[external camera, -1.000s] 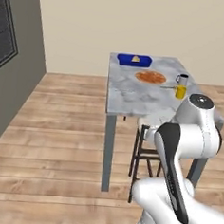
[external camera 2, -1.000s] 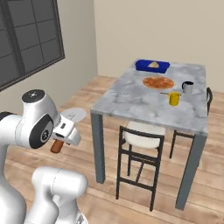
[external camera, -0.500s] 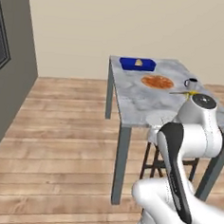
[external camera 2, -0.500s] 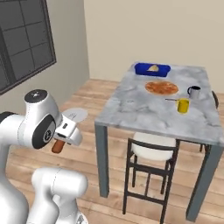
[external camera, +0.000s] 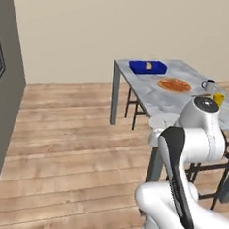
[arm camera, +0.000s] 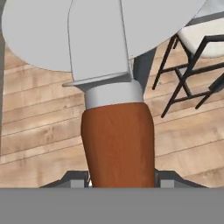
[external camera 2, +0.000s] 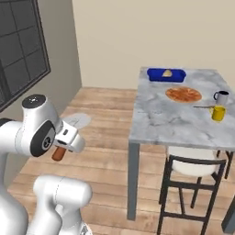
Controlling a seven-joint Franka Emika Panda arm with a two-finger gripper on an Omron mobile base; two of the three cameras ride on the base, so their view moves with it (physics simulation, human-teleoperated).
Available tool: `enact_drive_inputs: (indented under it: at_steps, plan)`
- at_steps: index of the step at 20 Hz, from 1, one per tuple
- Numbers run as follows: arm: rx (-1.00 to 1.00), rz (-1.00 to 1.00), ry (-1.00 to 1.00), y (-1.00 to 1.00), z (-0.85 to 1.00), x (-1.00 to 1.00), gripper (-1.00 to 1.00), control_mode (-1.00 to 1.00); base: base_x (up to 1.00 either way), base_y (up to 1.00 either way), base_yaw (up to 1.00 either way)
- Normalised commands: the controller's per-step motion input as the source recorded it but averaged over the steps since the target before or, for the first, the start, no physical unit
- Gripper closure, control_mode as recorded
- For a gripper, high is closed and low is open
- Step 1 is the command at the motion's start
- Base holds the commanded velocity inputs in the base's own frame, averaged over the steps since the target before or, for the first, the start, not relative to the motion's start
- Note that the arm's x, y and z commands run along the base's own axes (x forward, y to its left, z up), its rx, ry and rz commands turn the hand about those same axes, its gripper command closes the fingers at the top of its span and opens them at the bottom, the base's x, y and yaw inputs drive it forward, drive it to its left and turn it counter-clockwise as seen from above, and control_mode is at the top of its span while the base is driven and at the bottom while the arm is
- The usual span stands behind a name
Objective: Take the pizza cutter from the drawer on the right and place it on the dining counter for cutting.
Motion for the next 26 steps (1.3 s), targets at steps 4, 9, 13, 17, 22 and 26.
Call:
enact_drive_inputs:
  at_steps: [4, 9, 13, 17, 22, 26]
  plan:
    - [0.0, 0.0, 0.0, 0.0, 0.0, 0.0, 1.0, 1.0, 0.81, 0.7, -0.42]
    - [0.0, 0.0, 0.0, 0.0, 0.0, 0.0, 1.0, 1.0, 0.65, 0.65, -0.53]
    - [0.0, 0.0, 0.0, 0.0, 0.0, 0.0, 1.0, 1.0, 0.36, 0.63, -0.67]
    - [0.0, 0.0, 0.0, 0.0, 0.0, 0.0, 1.0, 1.0, 0.25, 0.72, -0.72]
    - [0.0, 0.0, 0.0, 0.0, 0.0, 0.0, 1.0, 1.0, 0.15, 0.75, -0.72]
    - [0.0, 0.0, 0.0, 0.0, 0.0, 0.0, 1.0, 1.0, 0.16, 0.78, -0.72]
